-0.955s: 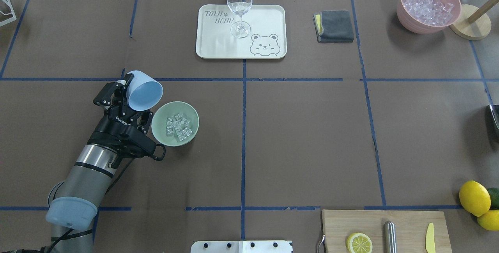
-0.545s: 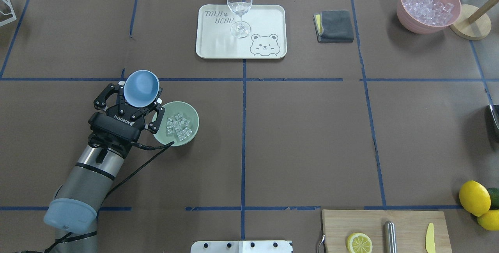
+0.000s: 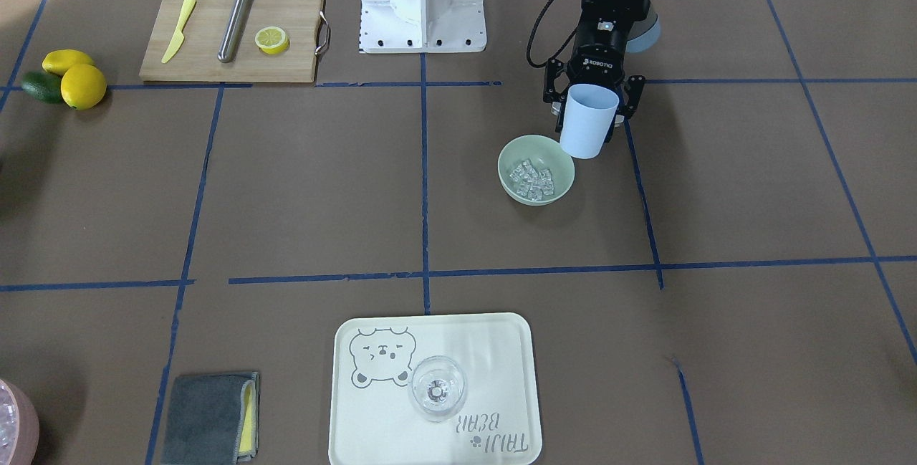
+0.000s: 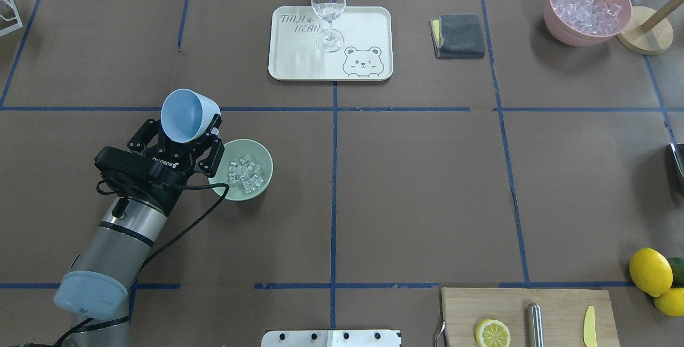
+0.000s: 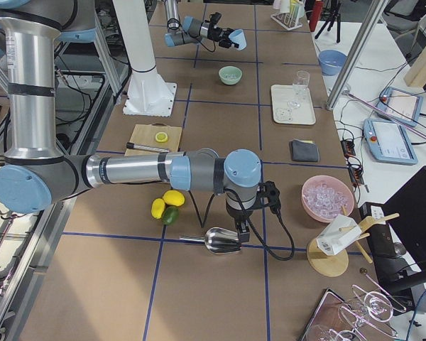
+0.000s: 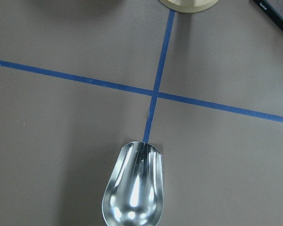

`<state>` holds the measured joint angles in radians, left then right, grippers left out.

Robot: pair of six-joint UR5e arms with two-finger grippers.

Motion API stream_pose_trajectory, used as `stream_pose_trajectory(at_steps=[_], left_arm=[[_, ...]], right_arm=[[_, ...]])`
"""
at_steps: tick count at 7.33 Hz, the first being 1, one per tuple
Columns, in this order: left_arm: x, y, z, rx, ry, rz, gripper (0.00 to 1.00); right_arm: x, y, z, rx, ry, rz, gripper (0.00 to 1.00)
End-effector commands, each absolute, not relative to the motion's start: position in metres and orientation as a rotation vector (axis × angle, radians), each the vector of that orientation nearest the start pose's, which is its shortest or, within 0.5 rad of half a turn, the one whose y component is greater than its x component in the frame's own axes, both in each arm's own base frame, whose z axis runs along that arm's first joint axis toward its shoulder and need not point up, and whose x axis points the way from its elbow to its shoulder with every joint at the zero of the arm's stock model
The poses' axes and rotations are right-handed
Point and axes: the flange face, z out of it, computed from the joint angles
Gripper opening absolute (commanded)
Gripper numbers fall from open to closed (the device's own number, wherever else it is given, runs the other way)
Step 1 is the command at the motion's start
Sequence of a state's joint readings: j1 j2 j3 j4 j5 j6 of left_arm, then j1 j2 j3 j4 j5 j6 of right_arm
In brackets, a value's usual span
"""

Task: Pour ice into bowl

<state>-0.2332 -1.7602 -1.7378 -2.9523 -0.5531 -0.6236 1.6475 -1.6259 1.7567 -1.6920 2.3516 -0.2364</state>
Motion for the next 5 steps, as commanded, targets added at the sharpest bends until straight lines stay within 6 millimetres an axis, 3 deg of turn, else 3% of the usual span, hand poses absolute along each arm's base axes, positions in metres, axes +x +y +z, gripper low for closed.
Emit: stream_pose_trajectory(at_steps=[1,3,5], left_arm=[[0.4,-0.319,0.393,1.272,0.991,-0.405,0.0],[0.345,-0.318,0.476,1.21,0.86,-0.286,0.0],[0.285,-0.33,0.537,1.124,0.77,-0.244,0.0]], right_arm=[[0.098,-0.454,0.609,0.122,-0.77,-0.151,1.0],[0.102,-0.451,0.611,0.122,-0.77,-0.143,1.0],[0.102,-0.451,0.611,0.122,-0.77,-0.14,1.0]])
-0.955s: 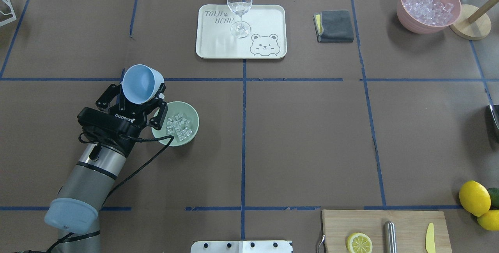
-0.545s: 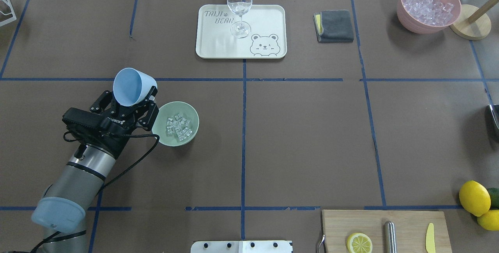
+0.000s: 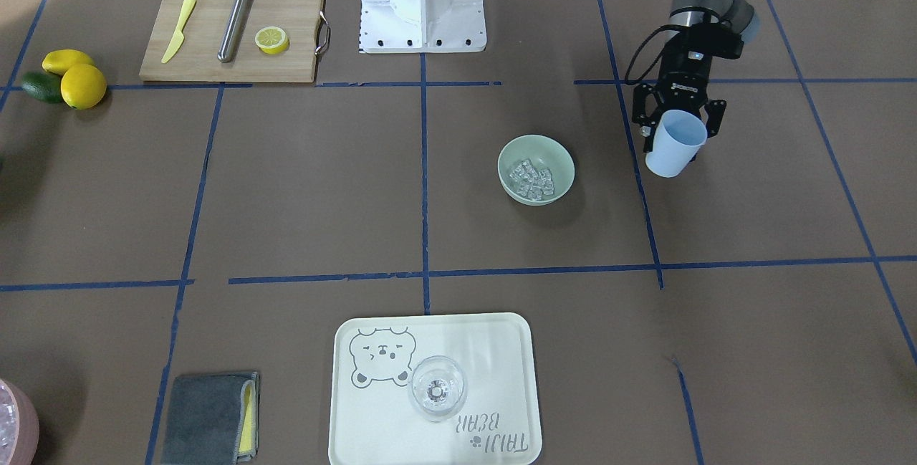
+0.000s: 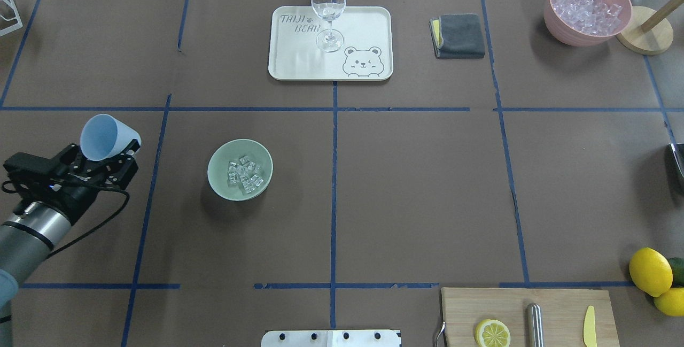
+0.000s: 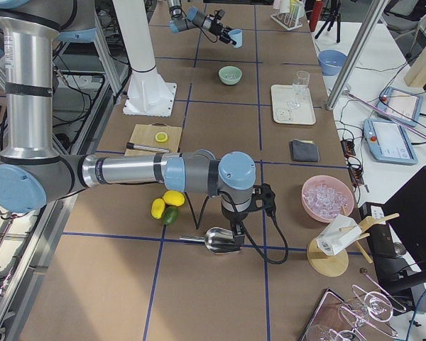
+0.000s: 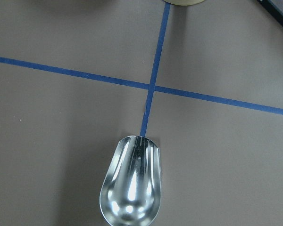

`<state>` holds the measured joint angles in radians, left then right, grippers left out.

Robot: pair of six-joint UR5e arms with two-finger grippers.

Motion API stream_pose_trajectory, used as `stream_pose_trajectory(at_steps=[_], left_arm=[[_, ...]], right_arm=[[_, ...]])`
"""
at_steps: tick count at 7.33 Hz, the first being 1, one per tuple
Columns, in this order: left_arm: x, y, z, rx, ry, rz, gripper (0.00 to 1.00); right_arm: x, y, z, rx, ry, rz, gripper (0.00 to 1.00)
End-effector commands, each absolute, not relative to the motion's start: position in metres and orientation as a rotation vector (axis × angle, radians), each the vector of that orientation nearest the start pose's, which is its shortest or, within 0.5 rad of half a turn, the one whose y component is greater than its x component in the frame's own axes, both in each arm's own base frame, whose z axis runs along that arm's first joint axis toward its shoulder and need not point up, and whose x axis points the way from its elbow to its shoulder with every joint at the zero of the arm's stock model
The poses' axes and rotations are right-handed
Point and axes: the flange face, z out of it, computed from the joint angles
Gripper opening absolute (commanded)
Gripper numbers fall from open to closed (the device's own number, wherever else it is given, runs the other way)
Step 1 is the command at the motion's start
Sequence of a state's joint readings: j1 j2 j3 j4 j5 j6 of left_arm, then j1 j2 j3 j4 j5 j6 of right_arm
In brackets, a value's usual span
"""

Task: Pour ice into bowl

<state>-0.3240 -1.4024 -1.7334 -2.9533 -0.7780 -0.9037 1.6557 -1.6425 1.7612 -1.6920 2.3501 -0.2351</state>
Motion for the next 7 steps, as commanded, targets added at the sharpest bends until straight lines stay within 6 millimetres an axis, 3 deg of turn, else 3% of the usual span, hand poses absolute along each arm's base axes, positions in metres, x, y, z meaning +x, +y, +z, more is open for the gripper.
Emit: stream_pose_trajectory(at_steps=[1,2,4,7], left_arm=[[0.27,-0.336,0.568,1.051,0.759,-0.285,0.0],[0.267,-0.338,0.595,1.007,0.752,-0.334,0.0],[0.273,-0.338,0.625,0.952,0.741,-0.334,0.0],[0.275,-0.336,0.639,0.944,0.723,-0.323,0.0]], right_arm=[[0.102,-0.451,0.612,0.121,-0.771,-0.141,1.0],[0.103,-0.45,0.611,0.123,-0.77,-0.14,1.0],[0.103,-0.451,0.611,0.124,-0.77,-0.139,1.0],[0.103,-0.45,0.613,0.12,-0.769,-0.139,1.0]])
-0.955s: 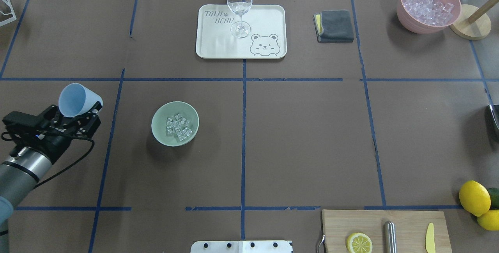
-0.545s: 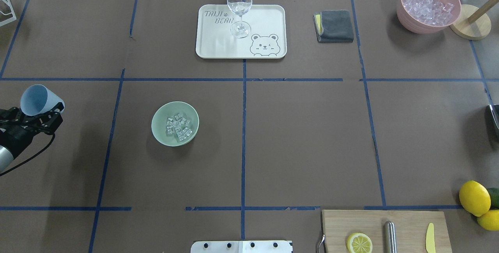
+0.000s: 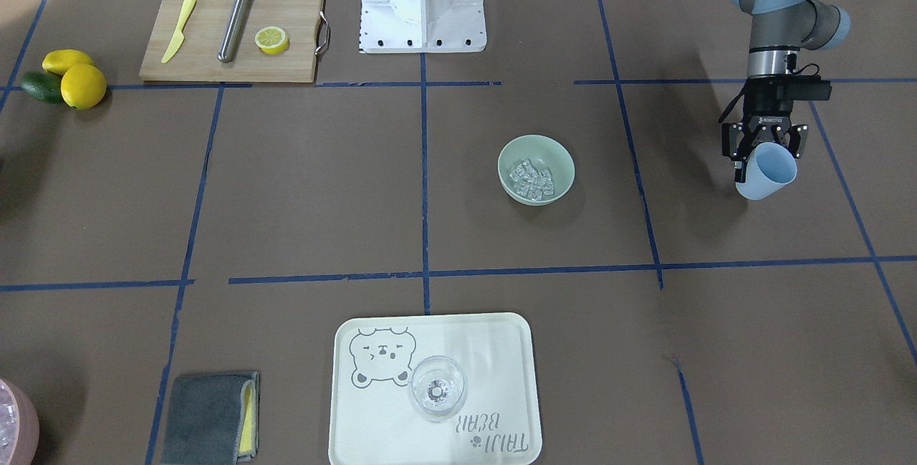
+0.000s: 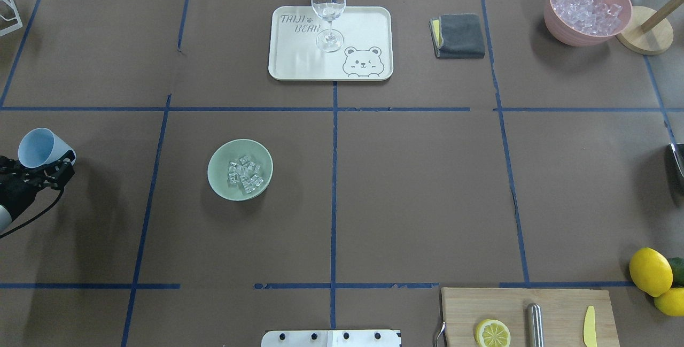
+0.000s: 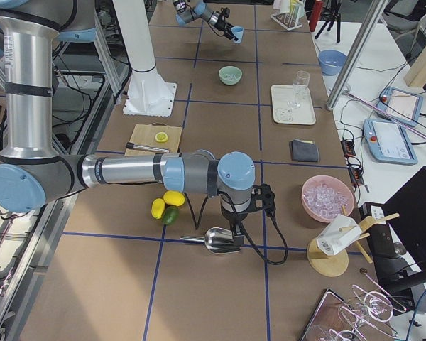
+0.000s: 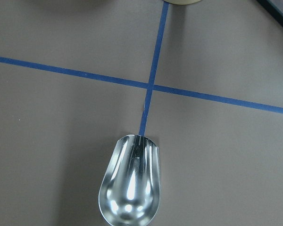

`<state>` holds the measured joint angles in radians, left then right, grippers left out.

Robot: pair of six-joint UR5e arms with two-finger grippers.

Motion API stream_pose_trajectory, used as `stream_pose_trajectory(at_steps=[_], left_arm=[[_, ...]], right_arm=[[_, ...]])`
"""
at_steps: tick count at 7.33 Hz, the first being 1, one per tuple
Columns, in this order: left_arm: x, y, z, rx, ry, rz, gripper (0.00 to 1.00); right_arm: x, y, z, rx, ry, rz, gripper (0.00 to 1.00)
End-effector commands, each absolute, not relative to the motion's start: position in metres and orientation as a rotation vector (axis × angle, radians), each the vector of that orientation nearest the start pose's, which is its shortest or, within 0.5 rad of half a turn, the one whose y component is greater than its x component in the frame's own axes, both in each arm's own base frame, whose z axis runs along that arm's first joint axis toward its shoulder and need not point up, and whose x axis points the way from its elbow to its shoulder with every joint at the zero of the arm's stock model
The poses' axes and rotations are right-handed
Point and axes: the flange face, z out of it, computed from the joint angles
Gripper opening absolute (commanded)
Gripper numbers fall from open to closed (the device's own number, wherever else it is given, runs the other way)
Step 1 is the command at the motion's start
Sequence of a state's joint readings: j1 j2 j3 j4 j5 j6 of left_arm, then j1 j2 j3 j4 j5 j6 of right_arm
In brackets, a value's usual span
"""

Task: Pour ice into bowl

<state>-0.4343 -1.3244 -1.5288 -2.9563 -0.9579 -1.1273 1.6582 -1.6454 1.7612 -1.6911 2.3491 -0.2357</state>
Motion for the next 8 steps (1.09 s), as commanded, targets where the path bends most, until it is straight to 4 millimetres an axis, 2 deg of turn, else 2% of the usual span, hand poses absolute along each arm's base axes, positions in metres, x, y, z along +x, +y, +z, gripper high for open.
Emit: stream_pose_trajectory(at_steps=[1,2,3,4,8], left_arm=[[0.2774,-0.3358,0.6373,0.942,0.729,-0.321,0.04],[0.2775,-0.3359,0.6365,0.943,0.73,-0.322,0.2],[0.2787,-0.3358,0.6361,0.942,0.731,-0.32,0.49],[0.2785,-0.3351,0.6413,0.939,0.721,-0.317,0.99],[0.276,-0.3358,0.636,0.949,0.74,-0.323,1.0]], right_arm=[[0.1031,-0.4497,0.6129,0.119,-0.769,-0.137,1.0],[0.1031,-0.4498,0.6127,0.121,-0.769,-0.138,1.0],[0.1031,-0.4498,0.6127,0.121,-0.769,-0.138,1.0],[0.1031,-0.4504,0.6122,0.121,-0.769,-0.138,1.0],[0.1032,-0.4511,0.6107,0.122,-0.769,-0.136,1.0]])
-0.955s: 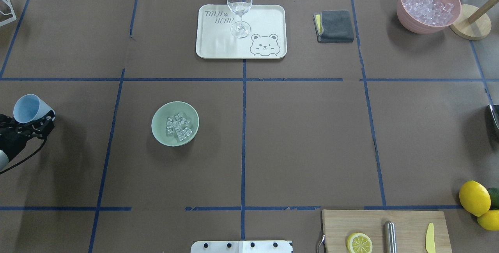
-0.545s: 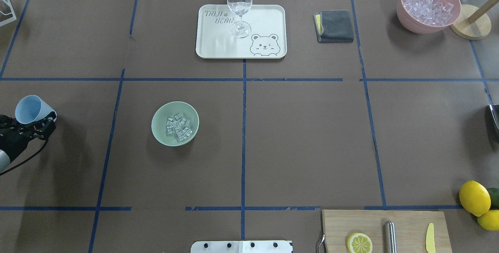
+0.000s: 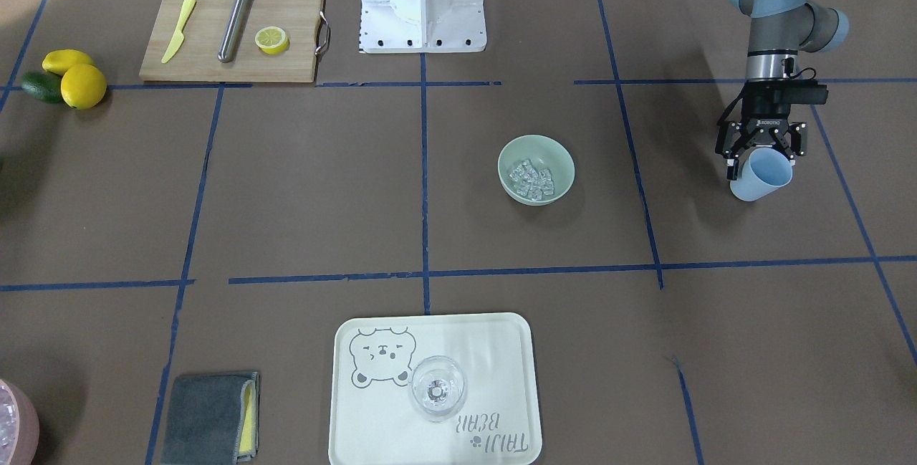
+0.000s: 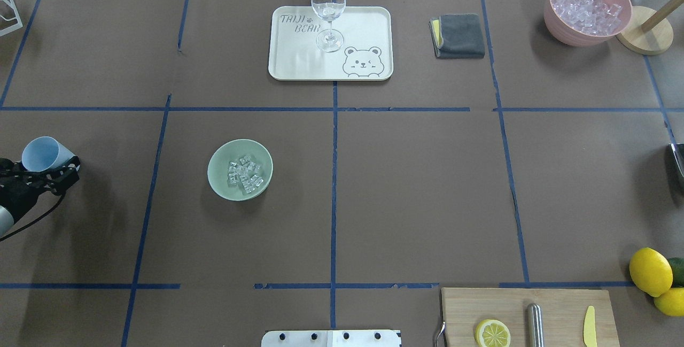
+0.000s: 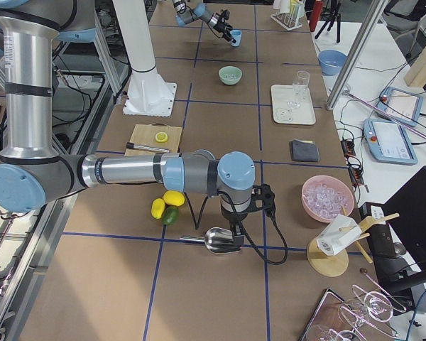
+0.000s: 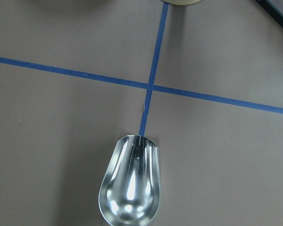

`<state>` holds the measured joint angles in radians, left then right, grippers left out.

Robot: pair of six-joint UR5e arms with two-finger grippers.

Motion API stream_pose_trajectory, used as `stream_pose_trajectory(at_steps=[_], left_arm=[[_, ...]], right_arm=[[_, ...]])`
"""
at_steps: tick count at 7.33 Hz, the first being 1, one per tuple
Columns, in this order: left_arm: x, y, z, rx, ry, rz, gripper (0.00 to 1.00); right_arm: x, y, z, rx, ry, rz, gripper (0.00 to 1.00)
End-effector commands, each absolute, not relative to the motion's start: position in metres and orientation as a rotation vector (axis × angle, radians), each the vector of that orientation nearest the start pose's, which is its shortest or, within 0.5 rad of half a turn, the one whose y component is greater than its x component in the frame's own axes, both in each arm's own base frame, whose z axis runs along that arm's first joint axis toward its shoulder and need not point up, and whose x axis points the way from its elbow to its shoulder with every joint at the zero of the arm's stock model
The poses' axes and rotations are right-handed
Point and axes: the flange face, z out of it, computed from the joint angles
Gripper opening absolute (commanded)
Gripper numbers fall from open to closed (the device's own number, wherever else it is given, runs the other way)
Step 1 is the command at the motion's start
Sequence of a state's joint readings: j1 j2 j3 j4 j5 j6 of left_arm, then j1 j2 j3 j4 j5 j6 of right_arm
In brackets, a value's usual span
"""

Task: Pour ice into bowl

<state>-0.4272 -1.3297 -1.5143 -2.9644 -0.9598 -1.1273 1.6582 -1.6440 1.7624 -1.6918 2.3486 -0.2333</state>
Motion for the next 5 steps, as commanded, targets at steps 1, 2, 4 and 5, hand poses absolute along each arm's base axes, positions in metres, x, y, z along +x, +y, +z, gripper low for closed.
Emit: stream_pose_trajectory(at_steps=[1,2,4,5], left_arm=[[0.271,-0.336,0.633,0.956,0.748,-0.331,1.0],[0.266,-0.335,0.629,0.96,0.752,-0.333,1.0],[0.254,-0.343,0.619,0.983,0.748,-0.357,1.0],[0.246,-0.351,0.606,1.013,0.739,-0.342,1.0]], right_arm=[[0.103,-0.452,0.61,0.122,-0.769,-0.134,1.0],[0.103,-0.453,0.609,0.124,-0.768,-0.131,1.0],[0.103,-0.453,0.608,0.124,-0.77,-0.128,1.0],[0.103,-0.455,0.606,0.126,-0.77,-0.128,1.0]])
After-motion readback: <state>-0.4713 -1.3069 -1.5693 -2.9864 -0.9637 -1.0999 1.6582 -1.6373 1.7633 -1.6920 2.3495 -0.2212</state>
